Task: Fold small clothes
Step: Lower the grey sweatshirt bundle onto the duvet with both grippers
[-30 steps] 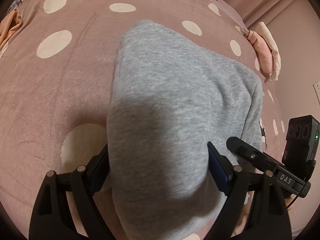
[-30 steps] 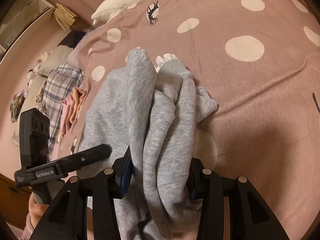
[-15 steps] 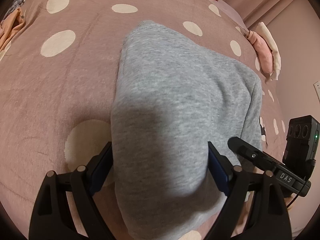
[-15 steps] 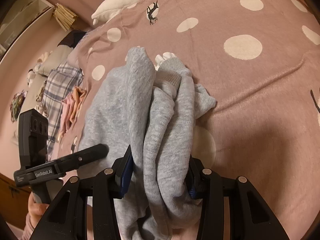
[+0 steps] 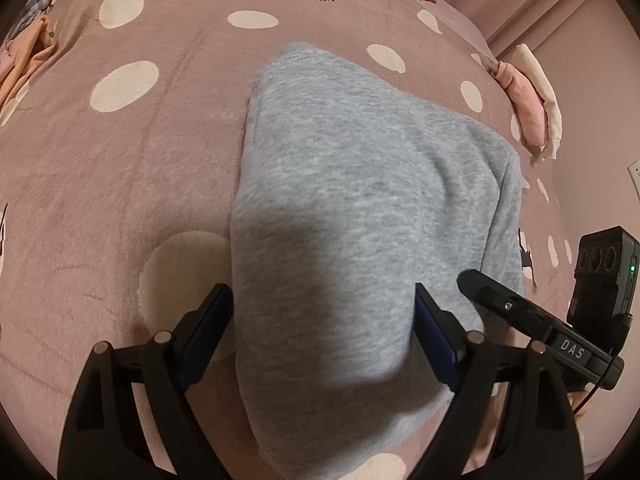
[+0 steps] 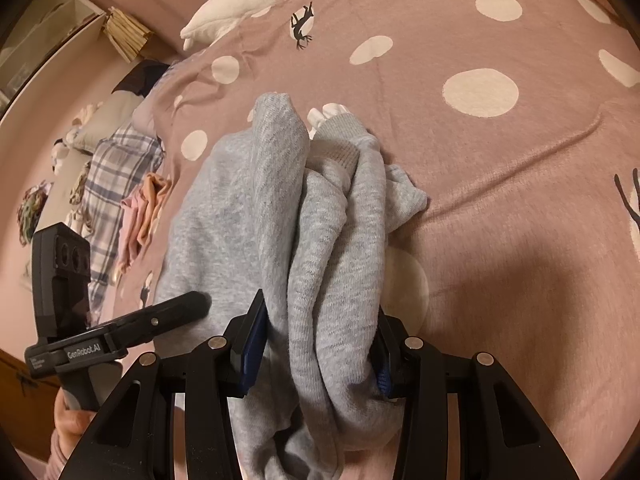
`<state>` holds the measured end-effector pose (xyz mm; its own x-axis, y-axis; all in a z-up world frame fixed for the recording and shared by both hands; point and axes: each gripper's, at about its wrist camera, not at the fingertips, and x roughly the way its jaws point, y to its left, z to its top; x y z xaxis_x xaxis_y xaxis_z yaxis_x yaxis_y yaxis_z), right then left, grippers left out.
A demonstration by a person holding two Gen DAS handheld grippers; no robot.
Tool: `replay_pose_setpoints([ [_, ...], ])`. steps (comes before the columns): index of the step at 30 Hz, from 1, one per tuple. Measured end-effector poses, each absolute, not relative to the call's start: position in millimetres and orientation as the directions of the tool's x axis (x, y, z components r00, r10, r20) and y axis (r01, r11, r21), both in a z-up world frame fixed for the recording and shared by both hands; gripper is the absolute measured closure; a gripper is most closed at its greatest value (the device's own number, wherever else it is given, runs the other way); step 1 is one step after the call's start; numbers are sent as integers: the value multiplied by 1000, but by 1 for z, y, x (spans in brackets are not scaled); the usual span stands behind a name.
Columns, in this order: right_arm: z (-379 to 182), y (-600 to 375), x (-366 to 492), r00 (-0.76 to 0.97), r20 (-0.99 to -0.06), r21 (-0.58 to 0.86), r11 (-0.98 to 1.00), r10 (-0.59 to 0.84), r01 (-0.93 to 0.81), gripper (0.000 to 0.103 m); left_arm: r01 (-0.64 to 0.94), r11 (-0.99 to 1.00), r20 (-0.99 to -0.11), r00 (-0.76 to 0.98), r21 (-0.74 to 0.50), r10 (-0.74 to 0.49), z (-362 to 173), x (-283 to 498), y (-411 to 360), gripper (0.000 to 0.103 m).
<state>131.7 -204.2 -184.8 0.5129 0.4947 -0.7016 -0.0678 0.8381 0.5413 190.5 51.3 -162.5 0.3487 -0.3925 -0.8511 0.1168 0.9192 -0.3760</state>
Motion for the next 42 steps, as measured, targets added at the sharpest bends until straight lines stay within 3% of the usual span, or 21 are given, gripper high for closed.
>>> replay_pose_setpoints([
  [42, -183, -203, 127, 514, -703, 542, 838, 491, -59, 60, 112, 924, -851, 364, -365, -380, -158, 180, 52, 14],
])
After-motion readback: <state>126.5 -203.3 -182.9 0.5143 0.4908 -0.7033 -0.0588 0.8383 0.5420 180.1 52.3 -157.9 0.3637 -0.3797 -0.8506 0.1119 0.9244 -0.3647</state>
